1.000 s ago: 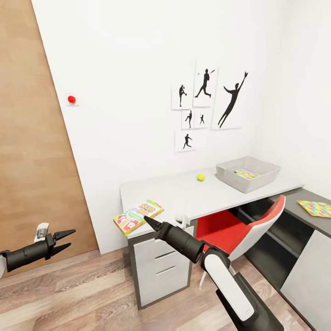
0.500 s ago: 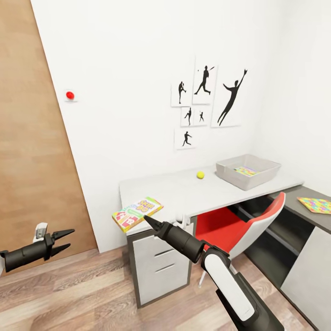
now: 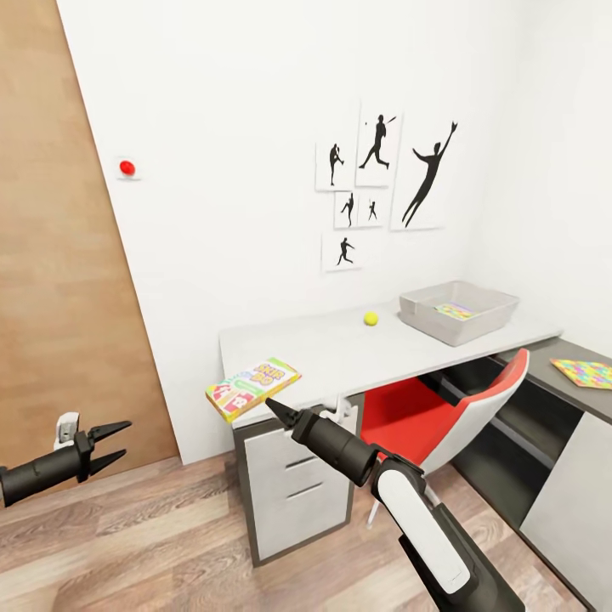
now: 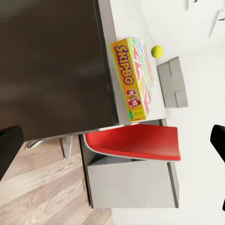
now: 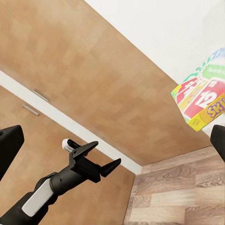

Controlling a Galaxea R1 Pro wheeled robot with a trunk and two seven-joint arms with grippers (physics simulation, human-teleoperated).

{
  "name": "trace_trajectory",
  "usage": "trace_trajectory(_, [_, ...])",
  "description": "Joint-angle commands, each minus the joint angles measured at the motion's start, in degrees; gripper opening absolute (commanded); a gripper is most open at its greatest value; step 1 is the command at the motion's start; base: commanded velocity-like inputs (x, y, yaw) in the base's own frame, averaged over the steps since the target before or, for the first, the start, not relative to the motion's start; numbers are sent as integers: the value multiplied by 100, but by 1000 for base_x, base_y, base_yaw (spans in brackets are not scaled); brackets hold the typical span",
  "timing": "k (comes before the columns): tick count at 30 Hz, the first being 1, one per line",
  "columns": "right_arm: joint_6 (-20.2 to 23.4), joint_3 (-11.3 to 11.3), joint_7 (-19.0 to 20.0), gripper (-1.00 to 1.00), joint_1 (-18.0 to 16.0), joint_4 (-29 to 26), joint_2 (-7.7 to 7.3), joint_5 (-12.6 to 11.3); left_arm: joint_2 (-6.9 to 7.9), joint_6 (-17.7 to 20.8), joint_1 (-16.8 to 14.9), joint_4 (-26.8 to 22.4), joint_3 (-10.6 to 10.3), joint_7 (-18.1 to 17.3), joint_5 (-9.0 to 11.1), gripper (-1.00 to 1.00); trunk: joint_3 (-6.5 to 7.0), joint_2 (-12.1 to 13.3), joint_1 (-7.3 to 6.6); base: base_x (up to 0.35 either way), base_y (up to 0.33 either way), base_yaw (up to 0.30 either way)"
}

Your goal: Put all the toys in the child's room - the three board games (two on the bed and one on the table), the two jigsaw puzzles on the table, and the tennis ball on the table - inside the toy box on the table in the child's room.

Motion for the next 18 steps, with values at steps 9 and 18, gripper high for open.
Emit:
trace_trajectory(9, [12, 11, 5, 100, -5, 7, -2, -8, -38, 36, -5, 2, 33, -9, 11, 100, -132, -285, 154, 0, 0, 0])
trace_trajectory(18, [12, 7, 5, 100, -5, 16, -3, -11, -58, 35, -5, 2, 29, -3, 8, 100, -132, -285, 154, 0, 0, 0])
